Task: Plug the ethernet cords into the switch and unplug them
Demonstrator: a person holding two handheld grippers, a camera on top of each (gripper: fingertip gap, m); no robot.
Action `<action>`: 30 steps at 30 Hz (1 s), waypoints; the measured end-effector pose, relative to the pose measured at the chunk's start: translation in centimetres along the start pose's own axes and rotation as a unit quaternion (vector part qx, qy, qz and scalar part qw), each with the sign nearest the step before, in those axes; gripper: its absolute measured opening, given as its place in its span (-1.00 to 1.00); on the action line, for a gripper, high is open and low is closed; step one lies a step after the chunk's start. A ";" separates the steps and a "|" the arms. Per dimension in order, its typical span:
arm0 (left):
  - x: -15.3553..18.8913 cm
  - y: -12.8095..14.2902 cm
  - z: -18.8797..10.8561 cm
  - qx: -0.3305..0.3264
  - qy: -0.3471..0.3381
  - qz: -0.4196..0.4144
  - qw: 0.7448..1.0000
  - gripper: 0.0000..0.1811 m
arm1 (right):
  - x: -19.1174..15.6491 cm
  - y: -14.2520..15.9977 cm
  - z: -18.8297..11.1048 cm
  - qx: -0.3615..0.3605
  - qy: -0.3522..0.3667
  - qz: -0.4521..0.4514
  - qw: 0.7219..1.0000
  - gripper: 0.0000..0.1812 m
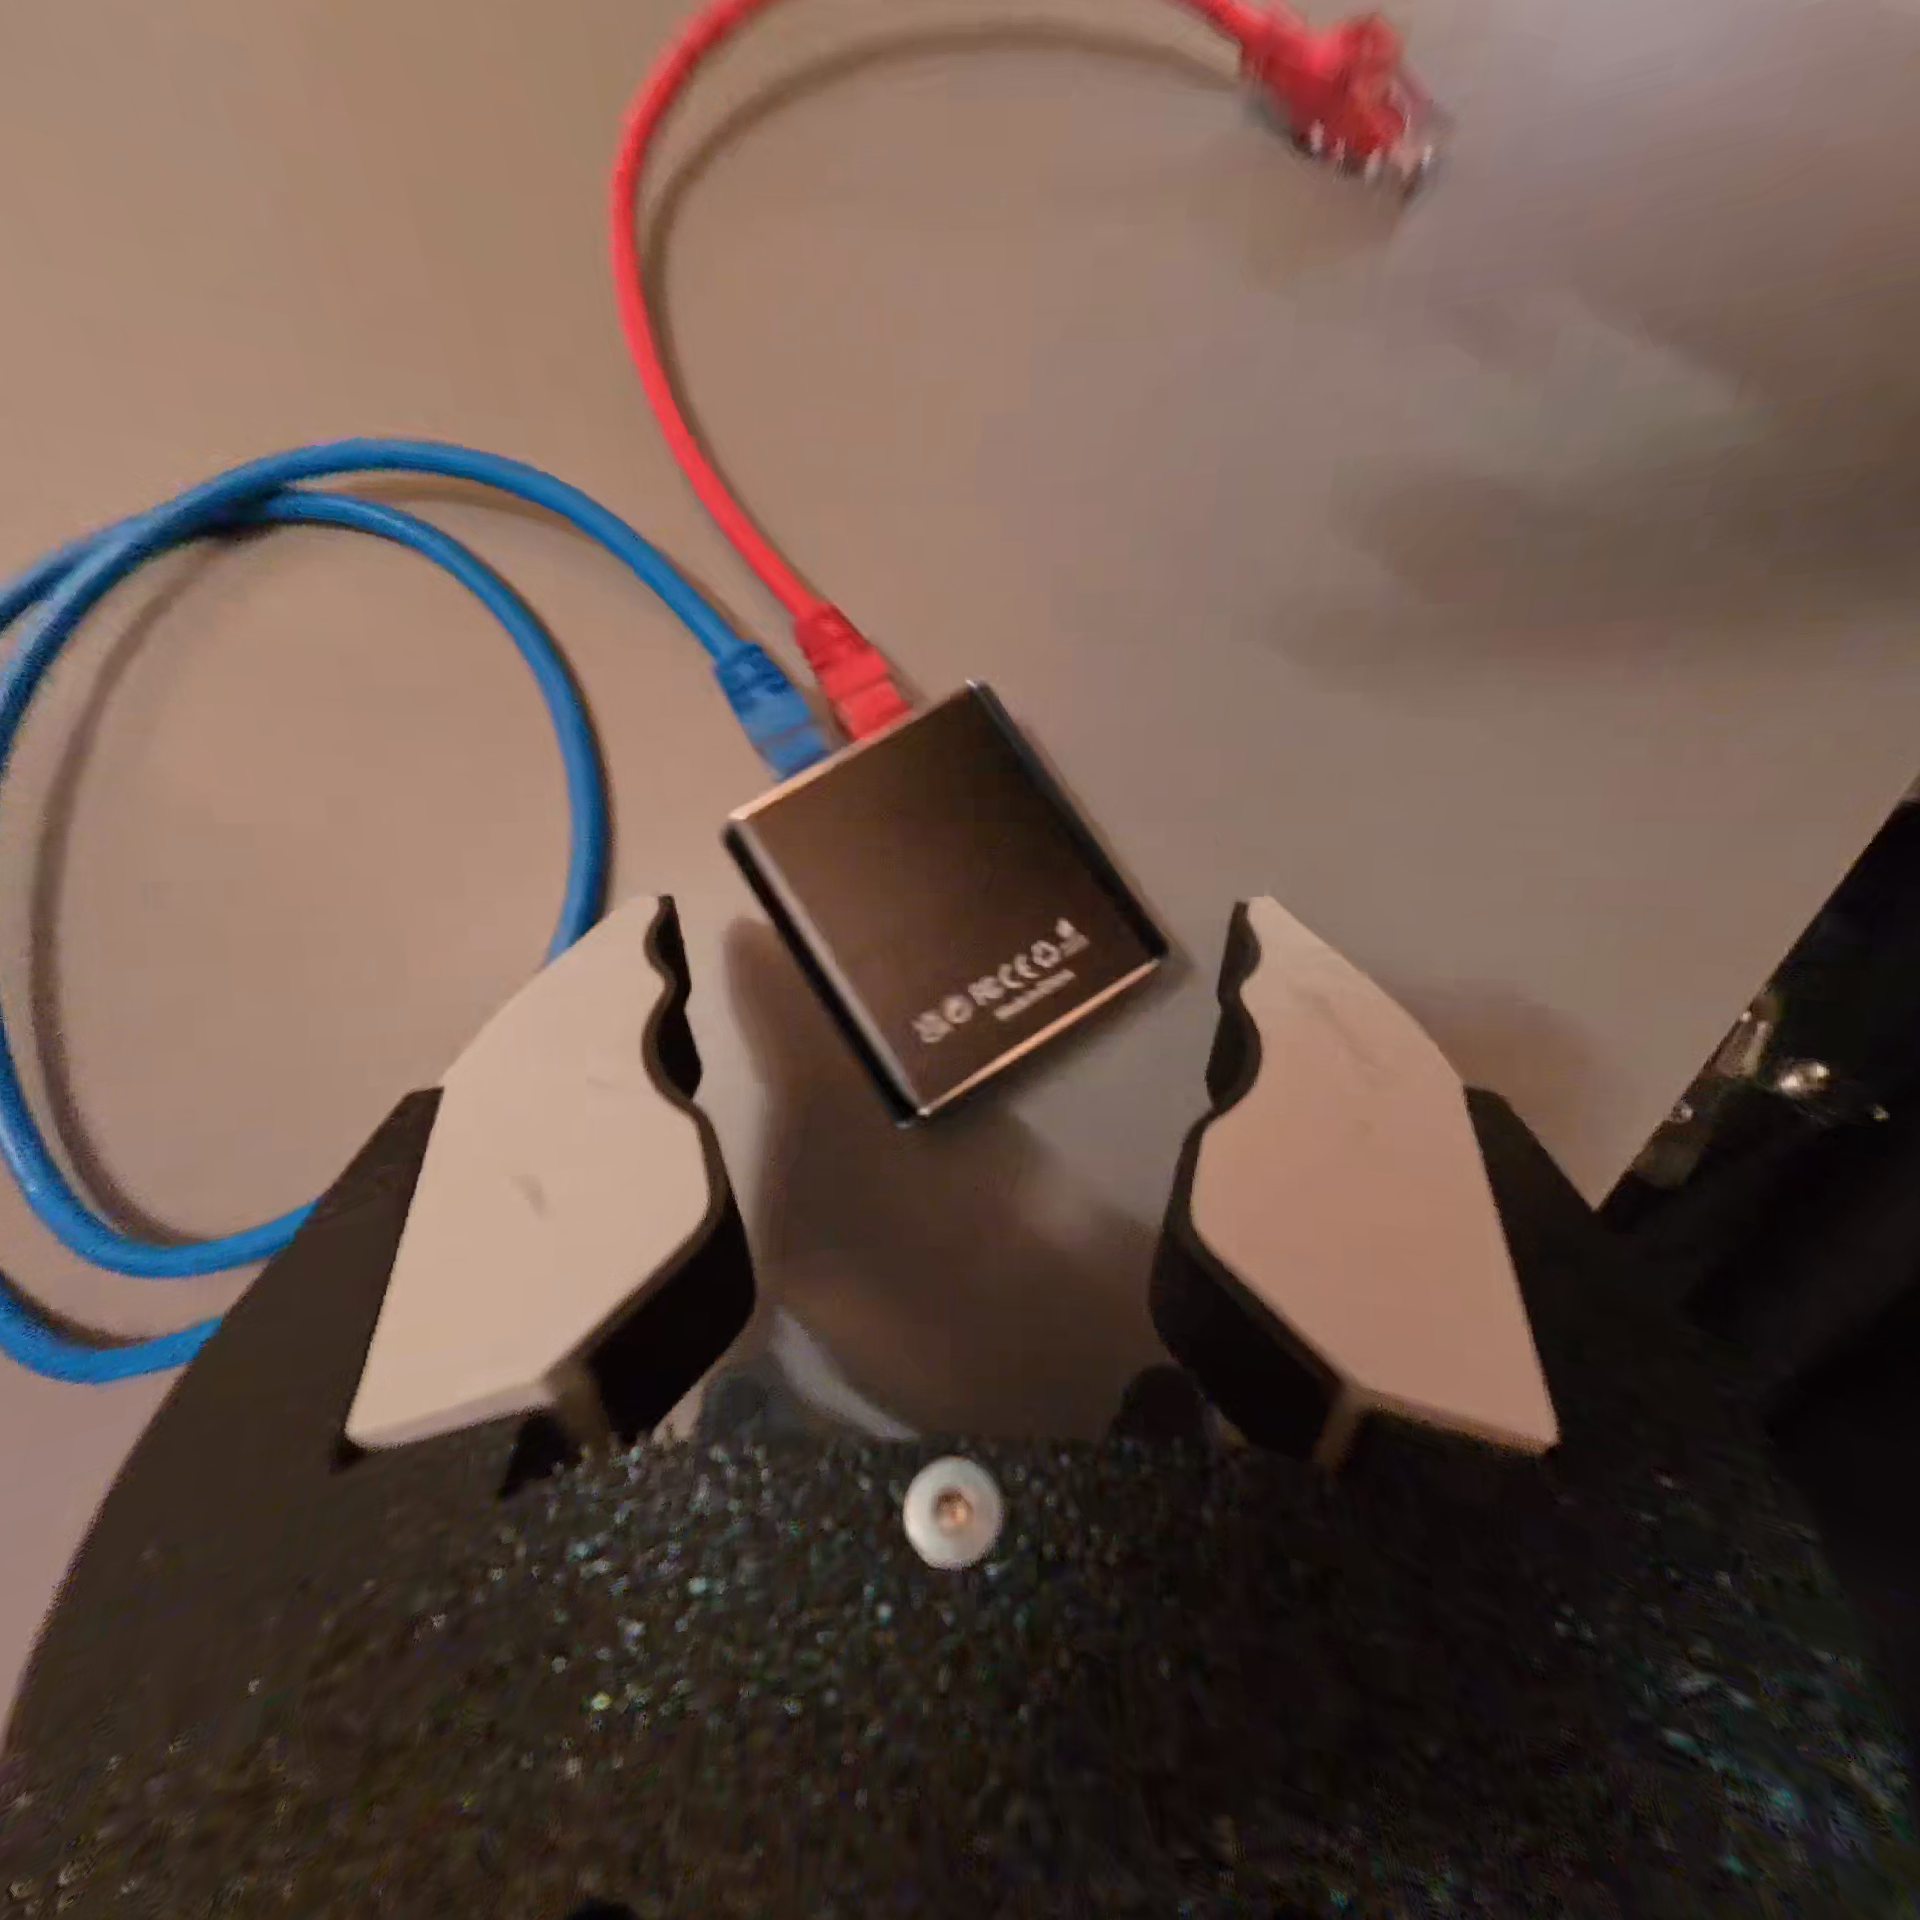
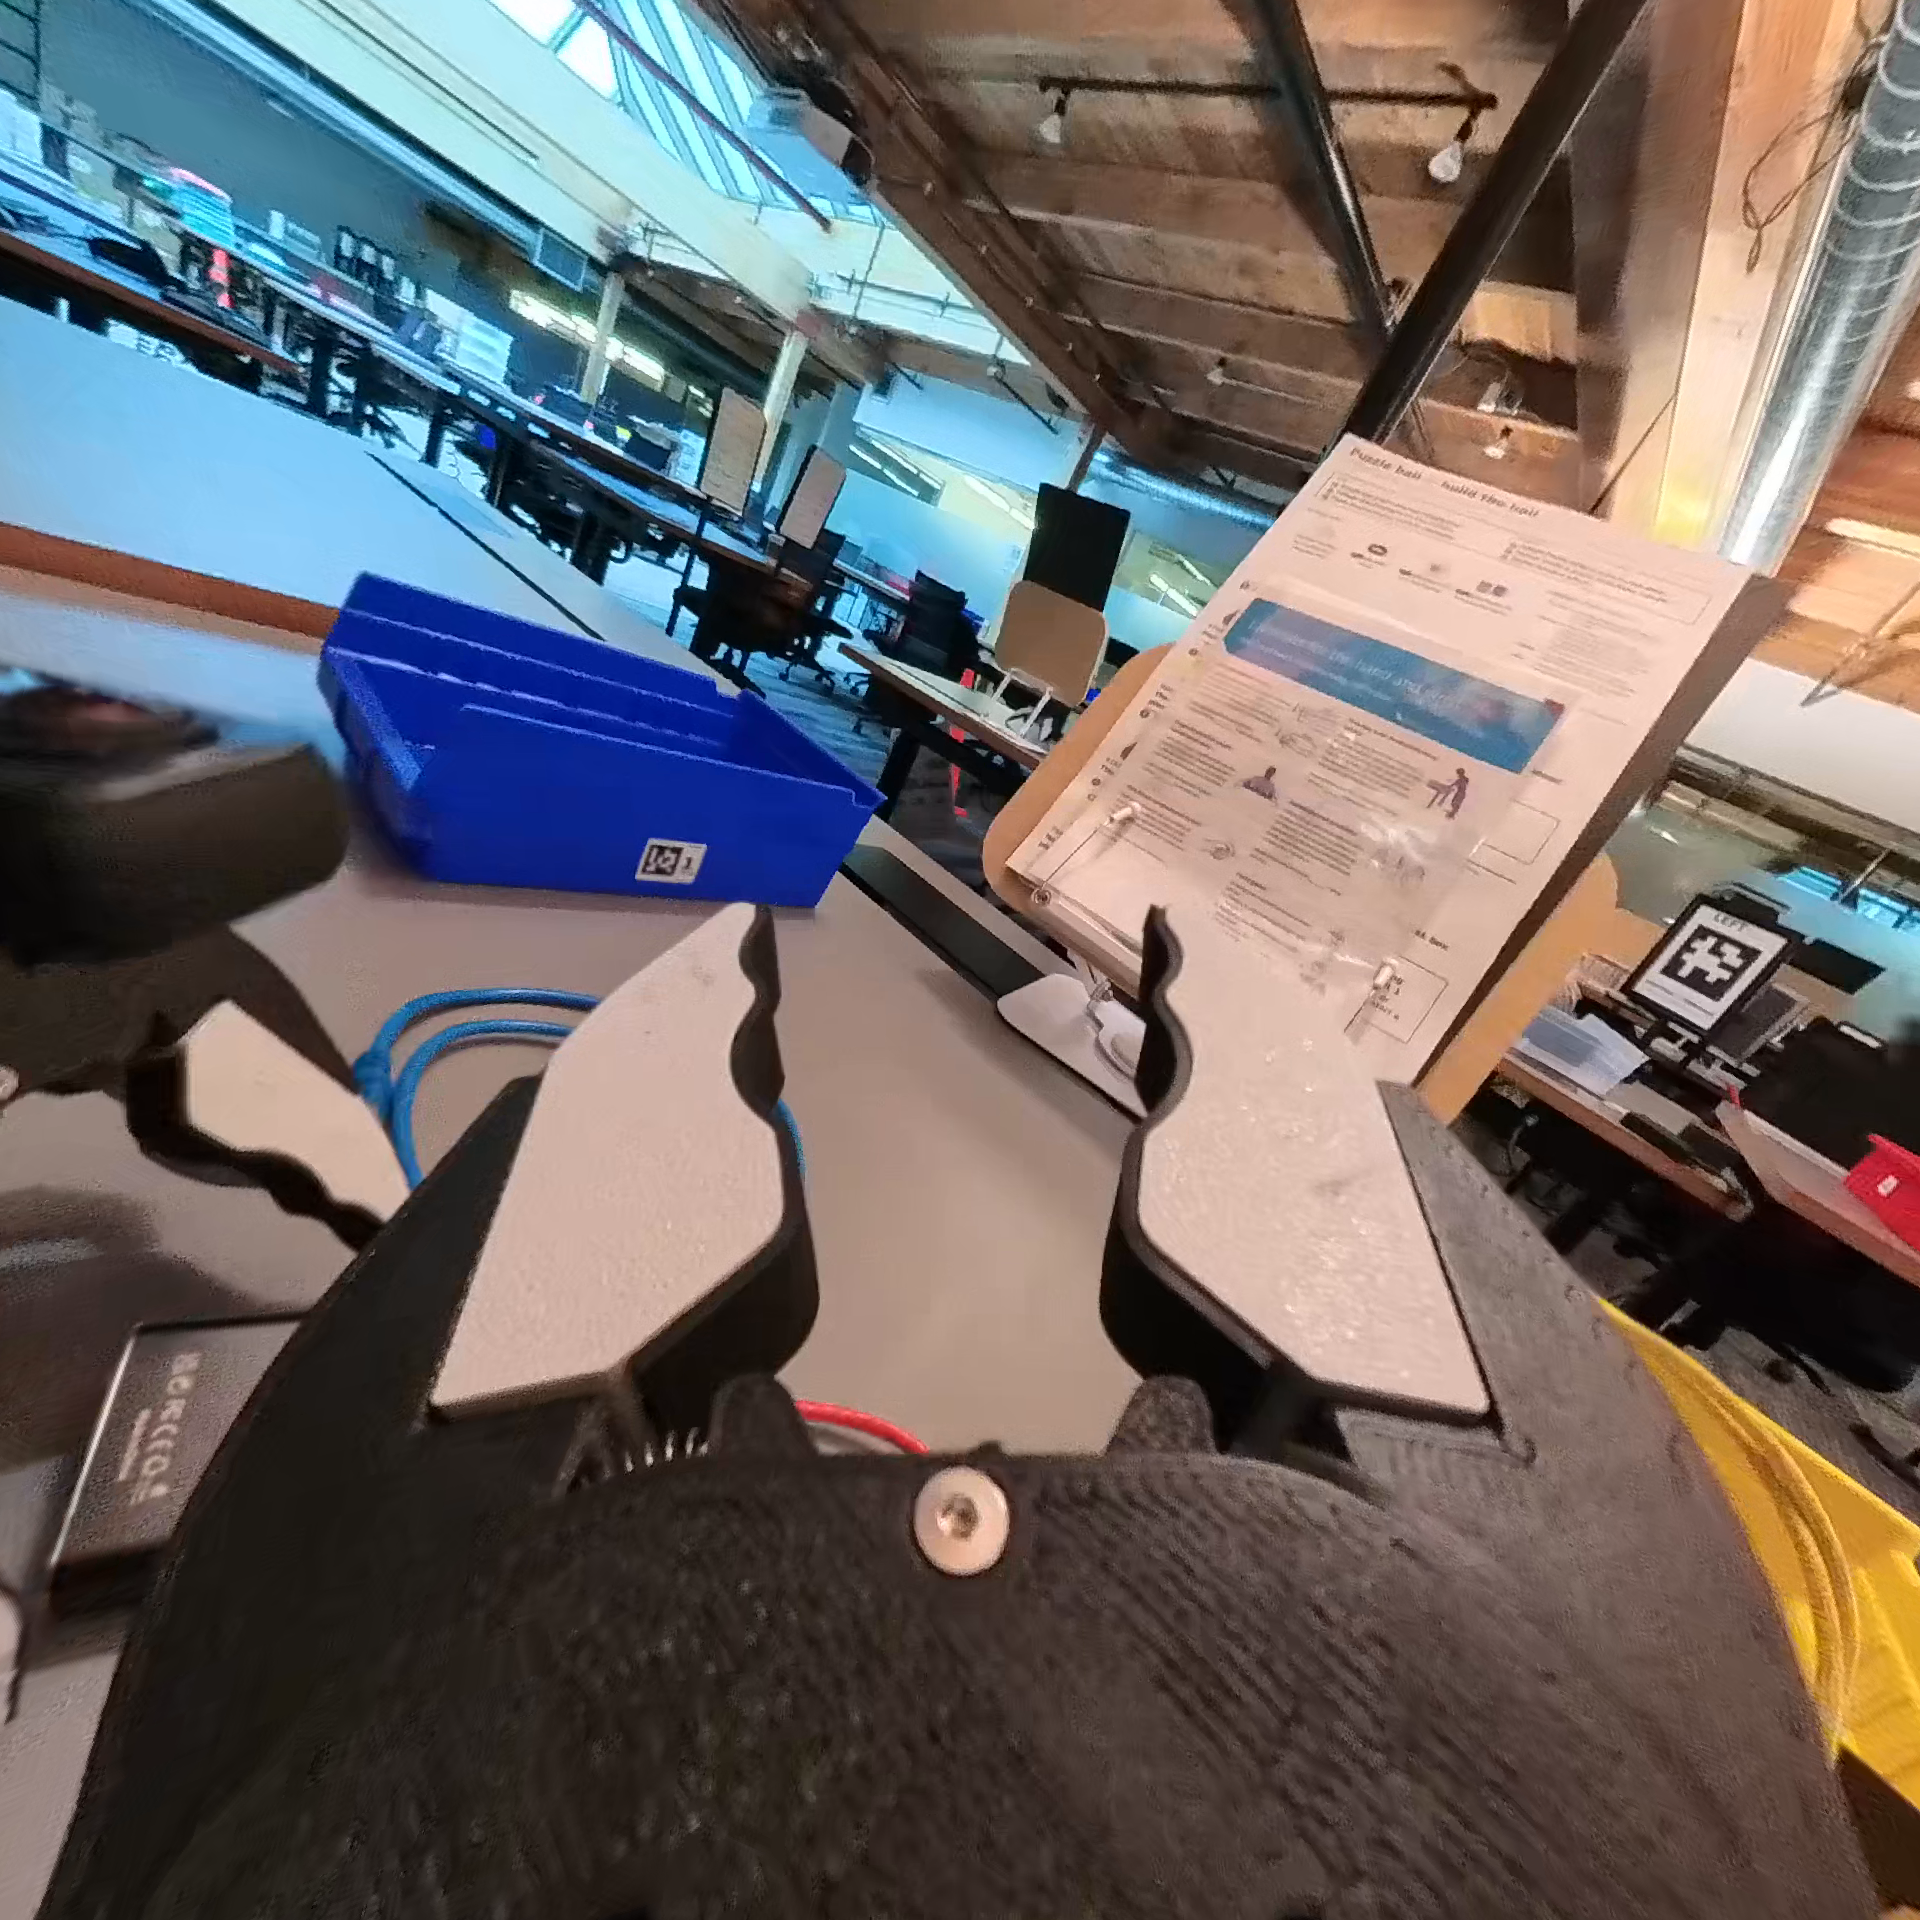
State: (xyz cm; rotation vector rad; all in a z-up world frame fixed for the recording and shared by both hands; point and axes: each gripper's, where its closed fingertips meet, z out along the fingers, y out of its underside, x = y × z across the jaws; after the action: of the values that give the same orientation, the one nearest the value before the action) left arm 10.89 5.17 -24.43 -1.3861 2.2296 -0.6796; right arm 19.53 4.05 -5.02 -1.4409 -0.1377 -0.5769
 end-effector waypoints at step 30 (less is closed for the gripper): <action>-11.4 4.1 -1.1 -0.031 -0.105 -0.074 0.991 -0.16 | -8.2 5.3 2.2 -0.156 -0.164 0.074 0.971 -0.28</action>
State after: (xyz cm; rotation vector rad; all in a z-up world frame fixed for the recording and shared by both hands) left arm 12.07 17.25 -24.87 -1.5883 2.0148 -0.4895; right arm 15.45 8.66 -12.95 -1.8302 -0.2058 -0.2392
